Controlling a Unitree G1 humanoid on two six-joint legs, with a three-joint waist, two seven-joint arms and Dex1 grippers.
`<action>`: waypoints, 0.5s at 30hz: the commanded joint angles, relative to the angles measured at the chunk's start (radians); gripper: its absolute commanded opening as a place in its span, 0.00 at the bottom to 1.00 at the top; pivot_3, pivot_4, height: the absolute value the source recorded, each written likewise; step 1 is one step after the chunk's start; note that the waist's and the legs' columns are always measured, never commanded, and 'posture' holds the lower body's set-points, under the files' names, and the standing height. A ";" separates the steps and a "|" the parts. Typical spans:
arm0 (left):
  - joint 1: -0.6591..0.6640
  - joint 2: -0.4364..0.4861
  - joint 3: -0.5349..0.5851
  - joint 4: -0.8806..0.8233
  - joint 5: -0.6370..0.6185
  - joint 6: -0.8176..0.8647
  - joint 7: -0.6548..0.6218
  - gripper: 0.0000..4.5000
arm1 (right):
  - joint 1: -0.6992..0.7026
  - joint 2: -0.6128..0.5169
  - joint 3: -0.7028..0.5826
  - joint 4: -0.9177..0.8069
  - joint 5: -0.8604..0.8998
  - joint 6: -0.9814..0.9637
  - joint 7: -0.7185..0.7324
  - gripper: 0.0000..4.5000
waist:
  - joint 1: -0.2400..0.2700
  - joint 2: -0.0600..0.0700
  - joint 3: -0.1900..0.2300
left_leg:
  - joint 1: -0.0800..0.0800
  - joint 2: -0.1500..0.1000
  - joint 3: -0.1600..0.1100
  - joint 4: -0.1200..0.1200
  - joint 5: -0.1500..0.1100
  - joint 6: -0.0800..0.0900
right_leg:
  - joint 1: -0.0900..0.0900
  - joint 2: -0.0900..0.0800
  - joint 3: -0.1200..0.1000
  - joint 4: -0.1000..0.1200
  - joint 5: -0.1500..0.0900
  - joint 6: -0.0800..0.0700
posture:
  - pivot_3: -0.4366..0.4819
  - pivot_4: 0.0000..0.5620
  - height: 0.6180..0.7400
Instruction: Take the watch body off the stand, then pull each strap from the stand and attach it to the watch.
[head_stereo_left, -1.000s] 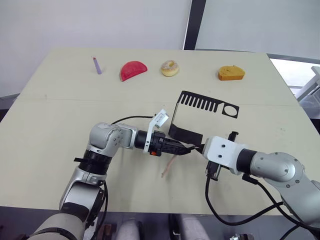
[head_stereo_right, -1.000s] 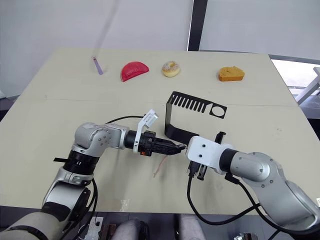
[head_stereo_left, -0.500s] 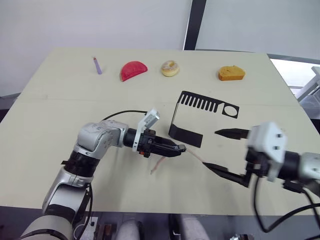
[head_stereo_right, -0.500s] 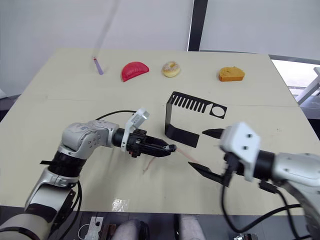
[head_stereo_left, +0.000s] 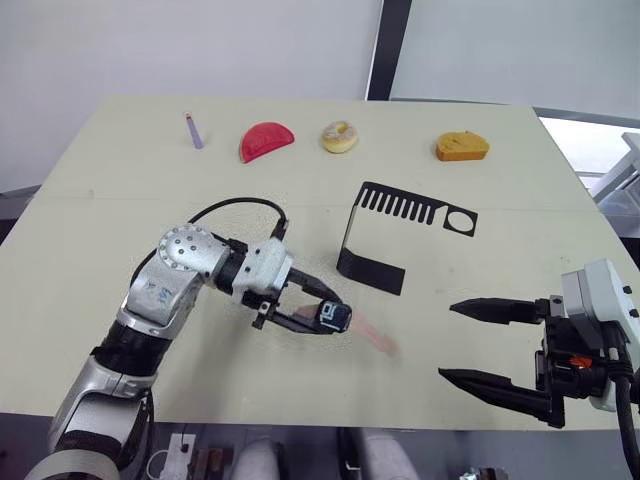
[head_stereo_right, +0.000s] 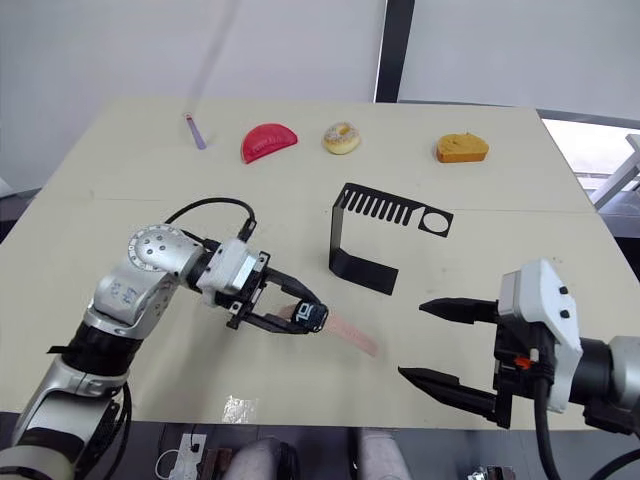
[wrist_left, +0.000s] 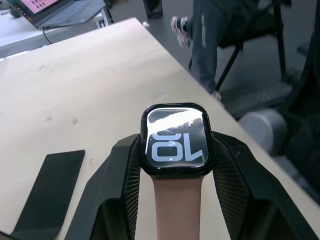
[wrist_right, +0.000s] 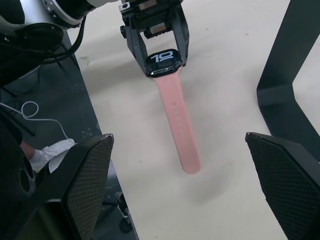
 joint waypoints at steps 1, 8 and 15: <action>-0.001 -0.011 0.004 0.015 0.028 -0.030 0.032 0.36 | 0.011 -0.016 -0.022 -0.005 0.012 -0.043 -0.021 0.99 | 0.000 0.000 0.000 | 0.000 0.000 0.000 0.000 0.000 0.000 | 0.000 0.000 0.000 0.000 0.000 0.000 | 0.48 0.27 0.98; 0.016 0.004 -0.009 -0.011 0.040 0.028 0.047 0.36 | 0.002 -0.048 0.010 0.008 0.022 -0.079 -0.053 0.99 | -0.002 0.000 0.000 | 0.000 0.000 0.000 0.000 0.000 0.000 | 0.000 0.000 0.000 0.000 0.000 0.000 | 0.48 0.27 0.98; 0.068 -0.043 -0.094 -0.114 0.089 0.315 0.220 0.36 | 0.040 -0.041 0.127 -0.012 -0.137 -0.138 -0.053 0.99 | -0.001 0.000 0.000 | 0.000 0.000 0.000 0.000 0.000 0.000 | 0.000 0.000 0.000 -0.001 0.000 0.000 | 0.48 0.27 0.98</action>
